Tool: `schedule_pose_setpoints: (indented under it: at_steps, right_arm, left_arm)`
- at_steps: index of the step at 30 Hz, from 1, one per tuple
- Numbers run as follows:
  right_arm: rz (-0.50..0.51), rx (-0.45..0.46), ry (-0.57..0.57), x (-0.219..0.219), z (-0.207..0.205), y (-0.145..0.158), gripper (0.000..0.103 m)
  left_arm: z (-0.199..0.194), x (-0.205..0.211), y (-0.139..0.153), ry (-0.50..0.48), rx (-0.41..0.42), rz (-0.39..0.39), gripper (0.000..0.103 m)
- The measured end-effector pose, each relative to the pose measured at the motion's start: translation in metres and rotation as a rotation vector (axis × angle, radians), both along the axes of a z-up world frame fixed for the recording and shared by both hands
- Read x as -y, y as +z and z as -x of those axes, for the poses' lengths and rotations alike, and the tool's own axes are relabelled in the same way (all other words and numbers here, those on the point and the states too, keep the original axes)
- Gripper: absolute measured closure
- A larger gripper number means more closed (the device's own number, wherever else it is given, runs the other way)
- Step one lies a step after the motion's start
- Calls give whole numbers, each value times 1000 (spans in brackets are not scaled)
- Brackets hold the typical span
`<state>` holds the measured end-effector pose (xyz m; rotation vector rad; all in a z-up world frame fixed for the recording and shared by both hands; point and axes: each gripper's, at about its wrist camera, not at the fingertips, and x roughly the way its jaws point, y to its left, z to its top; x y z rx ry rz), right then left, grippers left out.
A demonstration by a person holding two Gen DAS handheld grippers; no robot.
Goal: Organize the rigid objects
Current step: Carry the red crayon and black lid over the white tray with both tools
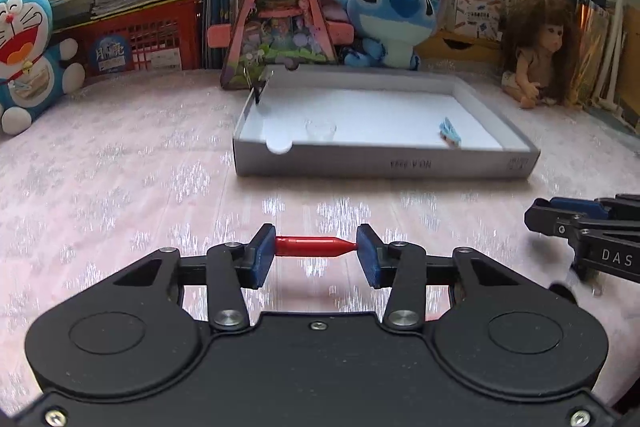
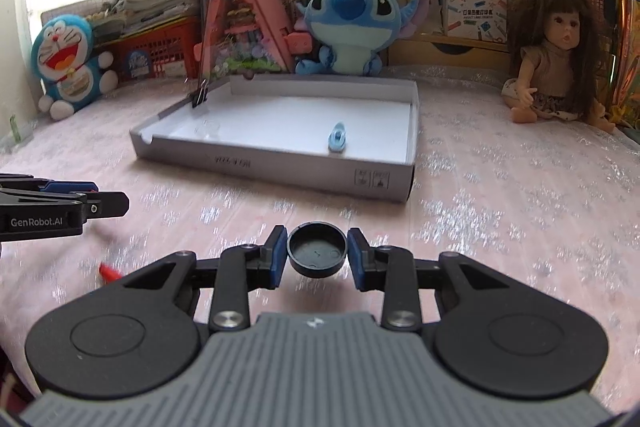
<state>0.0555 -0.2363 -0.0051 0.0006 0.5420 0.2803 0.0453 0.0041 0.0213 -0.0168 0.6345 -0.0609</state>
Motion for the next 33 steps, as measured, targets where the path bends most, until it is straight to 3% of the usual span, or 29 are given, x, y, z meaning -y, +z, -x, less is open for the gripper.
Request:
schedule_pose_setpoints:
  at_steps: [10, 18, 23, 30, 33]
  right_arm:
    - [-46, -4, -42, 11, -37, 31, 65]
    - [-91, -71, -75, 19, -85, 49, 65]
    - [-101, -112, -96, 20, -121, 53, 65]
    - [-89, -174, -125, 16, -169, 43, 65]
    - [-92, -213, -138, 15, -188, 35, 65]
  left_arm:
    - [-47, 0, 34, 1, 21, 21, 61]
    - [-101, -1, 50, -5, -35, 78, 61]
    - [-142, -1, 49, -2, -81, 106, 61]
    - [-193, 1, 39, -26, -58, 137, 61]
    - [-219, 2, 31, -3, -107, 139, 61]
